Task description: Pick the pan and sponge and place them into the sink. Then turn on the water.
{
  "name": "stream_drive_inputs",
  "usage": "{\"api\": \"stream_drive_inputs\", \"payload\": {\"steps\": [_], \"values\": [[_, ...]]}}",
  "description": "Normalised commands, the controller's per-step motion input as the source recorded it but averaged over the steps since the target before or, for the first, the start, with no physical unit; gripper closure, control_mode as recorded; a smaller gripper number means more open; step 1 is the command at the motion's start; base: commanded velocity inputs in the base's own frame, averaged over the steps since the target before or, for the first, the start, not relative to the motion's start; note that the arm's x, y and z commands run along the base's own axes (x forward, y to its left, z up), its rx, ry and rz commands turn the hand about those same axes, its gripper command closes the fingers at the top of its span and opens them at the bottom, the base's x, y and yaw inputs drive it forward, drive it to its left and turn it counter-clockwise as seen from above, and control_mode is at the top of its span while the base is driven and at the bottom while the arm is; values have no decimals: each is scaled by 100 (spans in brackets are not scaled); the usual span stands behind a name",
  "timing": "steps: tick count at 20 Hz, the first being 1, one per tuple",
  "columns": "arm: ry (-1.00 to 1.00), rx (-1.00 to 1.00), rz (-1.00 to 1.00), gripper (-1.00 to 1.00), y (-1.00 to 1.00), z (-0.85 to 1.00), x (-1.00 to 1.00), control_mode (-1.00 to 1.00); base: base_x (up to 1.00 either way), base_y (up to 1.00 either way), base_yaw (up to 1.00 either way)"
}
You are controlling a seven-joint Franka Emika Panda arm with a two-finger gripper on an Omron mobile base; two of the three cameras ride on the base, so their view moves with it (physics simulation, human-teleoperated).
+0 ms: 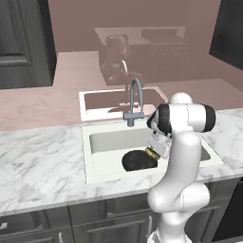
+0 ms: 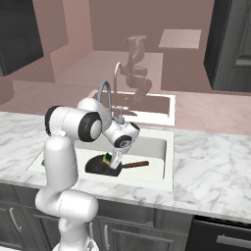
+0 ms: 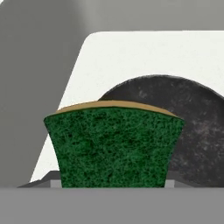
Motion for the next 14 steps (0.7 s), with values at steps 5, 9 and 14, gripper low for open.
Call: {"api": "stream_drive_inputs", "payload": {"steps": [5, 9, 14], "values": [[0, 2, 7, 100, 1, -19, 28, -100, 0, 0, 0], [0, 2, 8, 100, 0, -23, 28, -100, 0, 0, 0], [0, 2, 9, 100, -4, -21, 31, -100, 0, 0, 0]]}}
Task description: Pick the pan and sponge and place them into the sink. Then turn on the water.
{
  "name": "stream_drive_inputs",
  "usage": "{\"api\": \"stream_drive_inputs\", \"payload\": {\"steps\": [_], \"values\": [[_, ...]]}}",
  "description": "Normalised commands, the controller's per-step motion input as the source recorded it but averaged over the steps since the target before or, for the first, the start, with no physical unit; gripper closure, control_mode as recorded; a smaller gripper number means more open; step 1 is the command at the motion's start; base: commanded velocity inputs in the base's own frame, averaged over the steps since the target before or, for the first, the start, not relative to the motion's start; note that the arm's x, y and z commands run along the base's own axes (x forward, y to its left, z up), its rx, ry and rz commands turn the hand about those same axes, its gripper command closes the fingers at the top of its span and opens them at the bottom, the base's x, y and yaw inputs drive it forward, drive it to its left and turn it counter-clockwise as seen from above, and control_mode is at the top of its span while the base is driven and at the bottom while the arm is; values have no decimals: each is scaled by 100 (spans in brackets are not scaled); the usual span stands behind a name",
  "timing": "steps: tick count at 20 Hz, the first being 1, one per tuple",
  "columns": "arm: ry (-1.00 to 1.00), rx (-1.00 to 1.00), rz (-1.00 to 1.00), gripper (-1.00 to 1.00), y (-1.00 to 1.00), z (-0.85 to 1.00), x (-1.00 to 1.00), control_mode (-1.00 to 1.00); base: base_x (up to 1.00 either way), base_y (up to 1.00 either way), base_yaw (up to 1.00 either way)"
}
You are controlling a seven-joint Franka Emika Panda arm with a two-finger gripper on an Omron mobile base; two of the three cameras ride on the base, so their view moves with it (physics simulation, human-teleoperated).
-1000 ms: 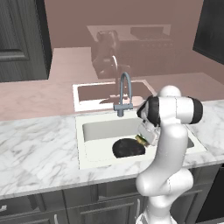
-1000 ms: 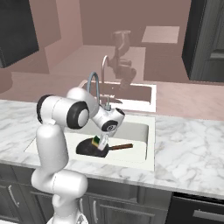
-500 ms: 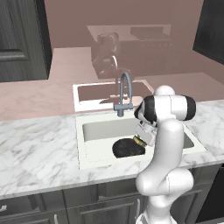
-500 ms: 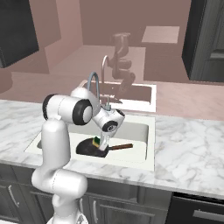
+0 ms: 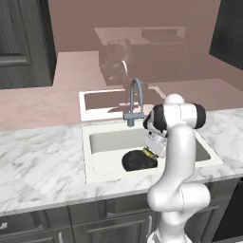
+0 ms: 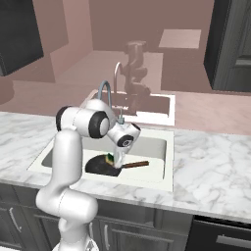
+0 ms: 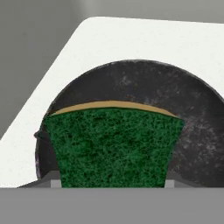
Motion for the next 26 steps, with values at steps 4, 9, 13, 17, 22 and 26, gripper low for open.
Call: {"api": "stream_drive_inputs", "payload": {"steps": [4, 9, 13, 17, 22, 26], "values": [[-1, 3, 6, 100, 0, -32, 12, -100, 0, 0, 0], [-8, 3, 1, 100, 0, -32, 5, -100, 0, 0, 0], [-10, 3, 0, 100, 0, -30, 6, -100, 0, 0, 0], [-7, 5, 0, 100, 0, -21, 17, -100, 0, 0, 0], [-5, 5, 0, -100, 0, -26, 19, -100, 0, 0, 0], [-4, 5, 0, -100, -1, -18, 13, -100, 0, 0, 0]]}}
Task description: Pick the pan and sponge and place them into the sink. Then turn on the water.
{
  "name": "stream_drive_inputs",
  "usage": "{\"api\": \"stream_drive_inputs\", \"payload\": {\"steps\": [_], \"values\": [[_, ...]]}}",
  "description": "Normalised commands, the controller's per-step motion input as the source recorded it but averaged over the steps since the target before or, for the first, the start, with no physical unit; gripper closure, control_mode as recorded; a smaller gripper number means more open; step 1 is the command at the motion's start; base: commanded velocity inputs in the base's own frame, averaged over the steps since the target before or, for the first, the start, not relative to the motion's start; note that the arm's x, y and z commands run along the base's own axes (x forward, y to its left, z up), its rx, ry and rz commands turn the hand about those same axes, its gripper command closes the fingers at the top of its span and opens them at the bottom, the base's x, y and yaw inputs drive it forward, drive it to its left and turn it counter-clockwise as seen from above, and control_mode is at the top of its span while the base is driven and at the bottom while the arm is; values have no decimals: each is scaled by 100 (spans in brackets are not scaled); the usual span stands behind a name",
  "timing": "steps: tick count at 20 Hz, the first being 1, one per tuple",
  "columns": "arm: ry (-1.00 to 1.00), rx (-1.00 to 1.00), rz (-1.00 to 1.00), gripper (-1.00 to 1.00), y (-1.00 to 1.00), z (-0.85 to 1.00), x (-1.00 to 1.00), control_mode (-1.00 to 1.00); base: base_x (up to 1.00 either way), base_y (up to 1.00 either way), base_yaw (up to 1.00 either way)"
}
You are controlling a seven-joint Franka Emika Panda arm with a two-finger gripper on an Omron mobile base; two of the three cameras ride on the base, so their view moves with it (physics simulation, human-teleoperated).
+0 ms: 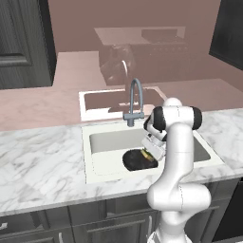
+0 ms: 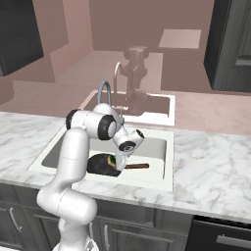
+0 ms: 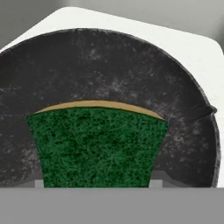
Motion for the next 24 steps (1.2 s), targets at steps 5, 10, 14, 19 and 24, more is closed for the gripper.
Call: {"api": "stream_drive_inputs", "payload": {"steps": [5, 10, 14, 19, 24], "values": [[-2, 5, 0, -100, -7, -8, 8, -100, 0, 0, 0], [-2, 5, 0, -100, -3, 0, -2, -100, 0, 0, 0], [-1, 5, 0, -100, -4, 1, -7, -100, 0, 0, 0], [0, 6, 0, -100, -8, 22, -6, -100, 0, 0, 0], [-1, 9, 0, -100, -7, 42, -7, -100, 0, 0, 0]]}}
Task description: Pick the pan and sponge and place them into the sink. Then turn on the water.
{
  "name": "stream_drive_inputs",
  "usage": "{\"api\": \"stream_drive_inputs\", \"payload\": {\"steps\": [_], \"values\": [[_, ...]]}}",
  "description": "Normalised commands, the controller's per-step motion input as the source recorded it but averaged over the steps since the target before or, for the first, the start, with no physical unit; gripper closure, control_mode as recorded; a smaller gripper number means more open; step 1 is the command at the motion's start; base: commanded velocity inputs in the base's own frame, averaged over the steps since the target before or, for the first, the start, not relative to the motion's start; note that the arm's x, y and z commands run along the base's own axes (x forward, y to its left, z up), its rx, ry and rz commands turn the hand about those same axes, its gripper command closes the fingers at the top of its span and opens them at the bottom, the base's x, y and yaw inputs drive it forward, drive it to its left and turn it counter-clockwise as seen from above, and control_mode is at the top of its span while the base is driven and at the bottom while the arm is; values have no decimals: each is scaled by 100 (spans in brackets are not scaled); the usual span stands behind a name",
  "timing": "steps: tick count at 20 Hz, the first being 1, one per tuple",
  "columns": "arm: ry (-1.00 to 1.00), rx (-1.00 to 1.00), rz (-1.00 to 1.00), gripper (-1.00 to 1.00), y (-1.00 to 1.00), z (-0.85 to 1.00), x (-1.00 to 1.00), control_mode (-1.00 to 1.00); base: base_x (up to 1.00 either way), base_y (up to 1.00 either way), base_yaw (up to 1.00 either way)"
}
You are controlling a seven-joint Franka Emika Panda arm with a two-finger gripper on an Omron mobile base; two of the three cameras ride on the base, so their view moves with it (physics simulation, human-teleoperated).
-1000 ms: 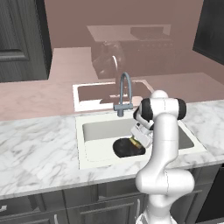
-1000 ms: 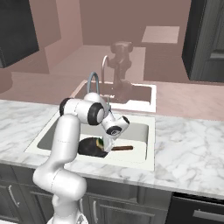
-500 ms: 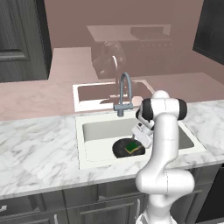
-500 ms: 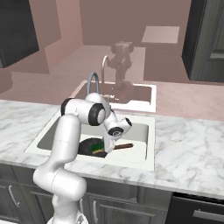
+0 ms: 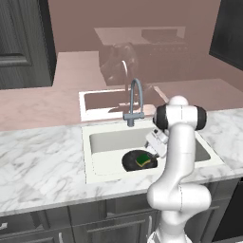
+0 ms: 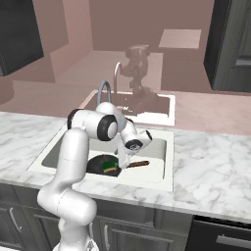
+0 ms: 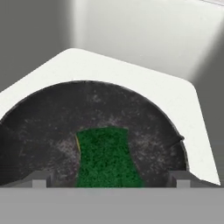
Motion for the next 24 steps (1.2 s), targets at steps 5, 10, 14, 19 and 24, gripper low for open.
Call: {"api": "stream_drive_inputs", "payload": {"steps": [5, 10, 14, 19, 24], "values": [[-2, 10, 0, -100, 0, 44, -10, -100, 0, 0, 0], [-5, 7, 0, -100, 4, 39, -19, -100, 0, 0, 0], [-9, 4, -2, -100, 0, 37, -25, -100, 0, 0, 0], [-9, 4, -5, -100, -6, 31, -23, -100, 0, 0, 0], [-8, 5, -5, -100, -6, 28, -14, -100, 0, 0, 0]]}}
